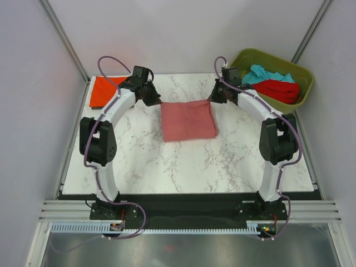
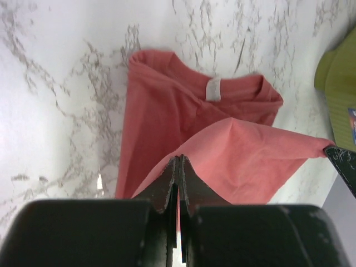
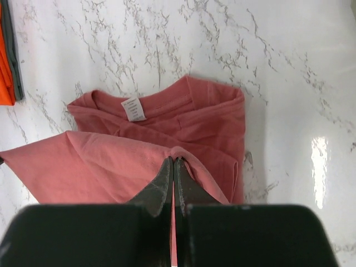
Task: Fold and stack the t-shirts
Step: Fold the tshirt
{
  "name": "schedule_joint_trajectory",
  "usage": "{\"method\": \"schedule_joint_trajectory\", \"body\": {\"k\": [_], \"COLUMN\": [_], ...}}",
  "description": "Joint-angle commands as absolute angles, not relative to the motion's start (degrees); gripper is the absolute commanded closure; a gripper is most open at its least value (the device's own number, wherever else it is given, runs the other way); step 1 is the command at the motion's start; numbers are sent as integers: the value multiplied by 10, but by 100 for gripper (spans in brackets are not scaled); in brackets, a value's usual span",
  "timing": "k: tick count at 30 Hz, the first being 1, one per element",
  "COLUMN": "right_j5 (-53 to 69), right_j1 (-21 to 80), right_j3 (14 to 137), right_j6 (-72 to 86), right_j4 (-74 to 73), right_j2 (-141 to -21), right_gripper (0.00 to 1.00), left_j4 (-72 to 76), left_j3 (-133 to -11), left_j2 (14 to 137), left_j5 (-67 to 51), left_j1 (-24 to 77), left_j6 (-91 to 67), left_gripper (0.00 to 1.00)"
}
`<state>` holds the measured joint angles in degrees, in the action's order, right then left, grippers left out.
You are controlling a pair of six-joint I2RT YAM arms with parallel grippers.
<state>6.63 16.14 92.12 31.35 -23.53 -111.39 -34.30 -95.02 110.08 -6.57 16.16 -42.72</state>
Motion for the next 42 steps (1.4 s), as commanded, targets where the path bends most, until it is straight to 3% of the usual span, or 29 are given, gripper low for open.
{"method": "schedule_joint_trajectory", "body": {"k": [1, 12, 21, 23, 24, 25, 27, 31, 42], "right_j5": [97, 88, 80, 78, 80, 85, 86, 101, 195], "right_j1": [151, 128, 116, 116, 116, 116, 117, 116, 144], "right_j3": [983, 1050, 1116, 1120, 1120, 1119, 1116, 1104, 946], "right_j6": [298, 289, 286, 292, 293, 294, 286, 258, 178], "right_j4": [-201, -164, -159, -158, -157, -156, -157, -162, -199], "right_j2": [-1161, -1264, -1334, -1339, -1338, -1333, -1312, -1259, -1117], "right_gripper": [100, 100, 100, 90, 86, 77, 70, 58, 52], "left_j4": [-325, -320, -315, -314, -312, -311, -309, -308, -286], "left_j3": [-1019, -1205, -1295, -1324, -1332, -1339, -1341, -1286, -1012], "left_j2": [1155, 1337, 1417, 1439, 1442, 1443, 1435, 1377, 1161], "left_j5": [-69, -102, -111, -134, -142, -159, -178, -182, -130], "left_j1": [152, 127, 104, 102, 101, 100, 100, 100, 150], "left_j6": [-388, -375, -381, -377, -370, -367, -347, -322, -287], "left_gripper": [98, 98, 98, 87, 69, 60, 54, 50, 51]}}
